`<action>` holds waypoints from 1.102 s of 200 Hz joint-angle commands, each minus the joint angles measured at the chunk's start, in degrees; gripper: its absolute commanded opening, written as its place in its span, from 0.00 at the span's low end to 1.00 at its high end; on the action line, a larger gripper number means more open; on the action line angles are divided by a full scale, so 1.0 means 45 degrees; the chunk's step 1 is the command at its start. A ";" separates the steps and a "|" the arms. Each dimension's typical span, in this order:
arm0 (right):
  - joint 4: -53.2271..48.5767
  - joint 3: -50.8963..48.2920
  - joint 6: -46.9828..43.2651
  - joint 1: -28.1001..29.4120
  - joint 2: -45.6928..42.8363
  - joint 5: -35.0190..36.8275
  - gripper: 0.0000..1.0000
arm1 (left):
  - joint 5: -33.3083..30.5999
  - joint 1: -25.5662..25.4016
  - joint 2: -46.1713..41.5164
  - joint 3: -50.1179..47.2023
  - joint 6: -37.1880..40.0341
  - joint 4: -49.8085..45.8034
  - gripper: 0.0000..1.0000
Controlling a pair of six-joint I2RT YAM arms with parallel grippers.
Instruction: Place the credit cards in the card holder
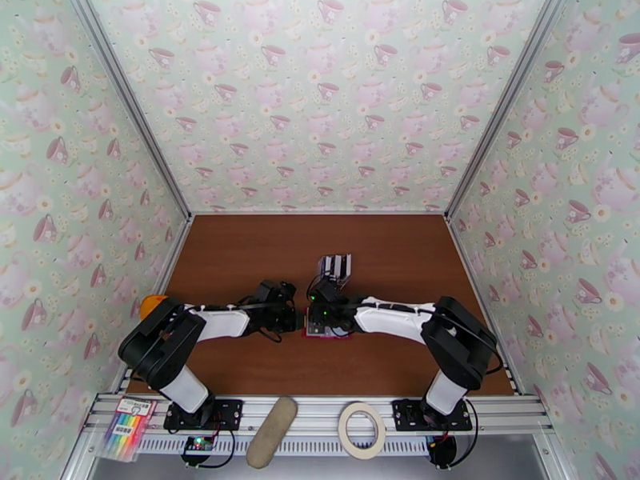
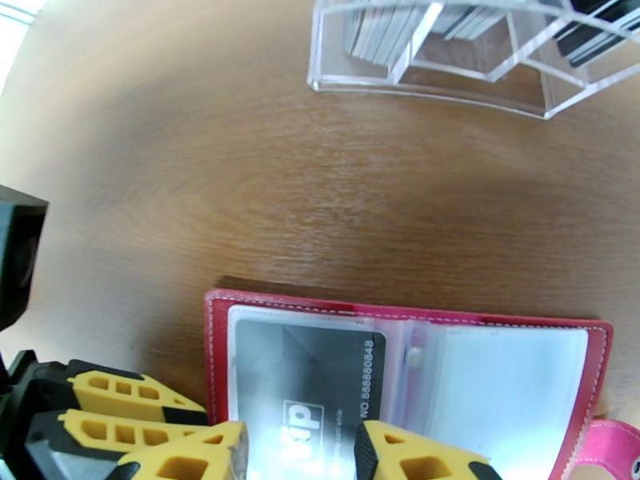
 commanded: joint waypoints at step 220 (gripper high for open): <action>0.0541 -0.0027 0.0376 0.0430 0.0620 -0.0408 0.42 | -0.1253 0.0117 0.1113 0.0044 0.0147 -0.0673 0.20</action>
